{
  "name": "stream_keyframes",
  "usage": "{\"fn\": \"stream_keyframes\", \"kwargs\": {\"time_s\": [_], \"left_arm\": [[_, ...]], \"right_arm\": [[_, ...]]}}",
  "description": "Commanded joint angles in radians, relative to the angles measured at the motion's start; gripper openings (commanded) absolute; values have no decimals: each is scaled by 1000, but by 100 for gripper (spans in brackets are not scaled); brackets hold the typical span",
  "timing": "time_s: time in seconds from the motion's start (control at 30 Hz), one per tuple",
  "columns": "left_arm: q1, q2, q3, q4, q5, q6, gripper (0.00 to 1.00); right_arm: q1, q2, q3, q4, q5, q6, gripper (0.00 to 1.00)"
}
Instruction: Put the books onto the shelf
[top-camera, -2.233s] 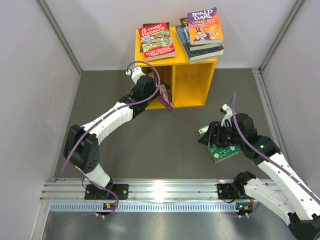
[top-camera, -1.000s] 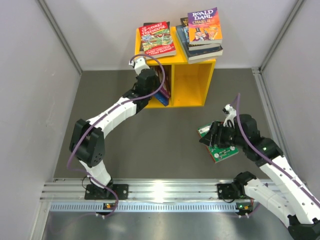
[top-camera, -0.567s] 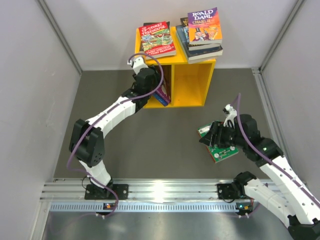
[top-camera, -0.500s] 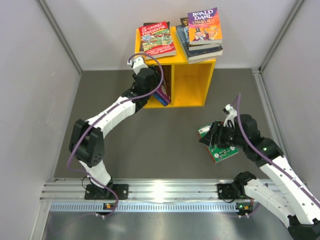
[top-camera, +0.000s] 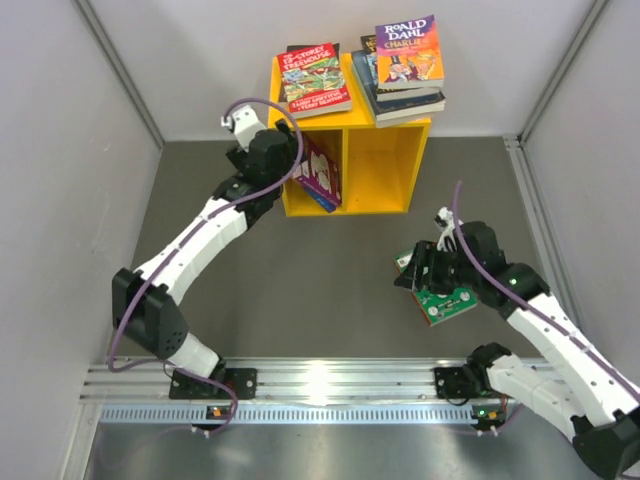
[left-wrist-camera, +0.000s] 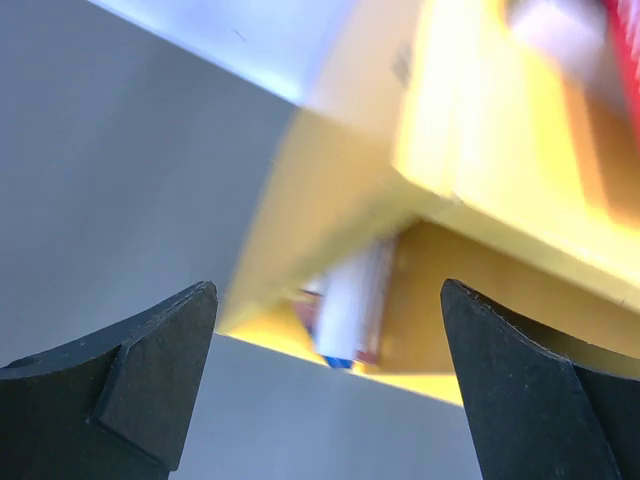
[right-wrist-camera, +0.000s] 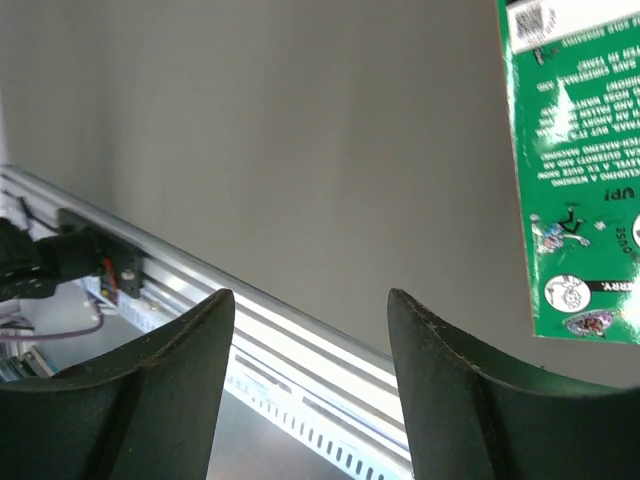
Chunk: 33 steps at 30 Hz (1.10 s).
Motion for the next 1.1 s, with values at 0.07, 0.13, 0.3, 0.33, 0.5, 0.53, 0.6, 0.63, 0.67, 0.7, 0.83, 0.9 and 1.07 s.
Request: {"fn": "stream_keyframes", "kwargs": {"time_s": [0.07, 0.13, 0.3, 0.33, 0.5, 0.53, 0.6, 0.63, 0.67, 0.7, 0.83, 0.9, 1.07], "left_arm": [[33, -144, -14, -97, -99, 49, 99], [40, -193, -49, -105, -92, 50, 98], [46, -320, -164, -134, -73, 26, 98], [44, -337, -180, -140, -67, 3, 98], [44, -447, -264, -192, -24, -63, 96], [44, -464, -296, -200, -18, -78, 96], [46, -516, -341, -209, -16, -97, 95], [44, -535, -356, -216, -9, -106, 95], [44, -565, -368, -224, -7, -114, 95], [44, -579, -388, -235, -6, -124, 94], [44, -641, -430, -276, -6, -158, 93], [44, -667, -440, -293, -9, -161, 93], [44, -693, -428, -332, -21, -151, 93]], "right_arm": [[-13, 166, 71, -83, 89, 14, 63], [-13, 269, 102, -124, 142, 4, 63], [-8, 517, 253, -279, 364, -30, 67], [-8, 546, 281, -298, 404, -36, 68], [-7, 730, 396, -362, 537, -128, 81], [-7, 751, 399, -362, 528, -140, 86], [-5, 796, 386, -341, 515, -167, 99], [-5, 809, 380, -323, 518, -177, 100], [-5, 821, 366, -313, 521, -182, 100], [-5, 843, 360, -298, 517, -193, 100], [-5, 899, 338, -221, 494, -243, 100], [-5, 948, 340, -206, 494, -259, 100], [-5, 1042, 324, -129, 417, -285, 100]]}}
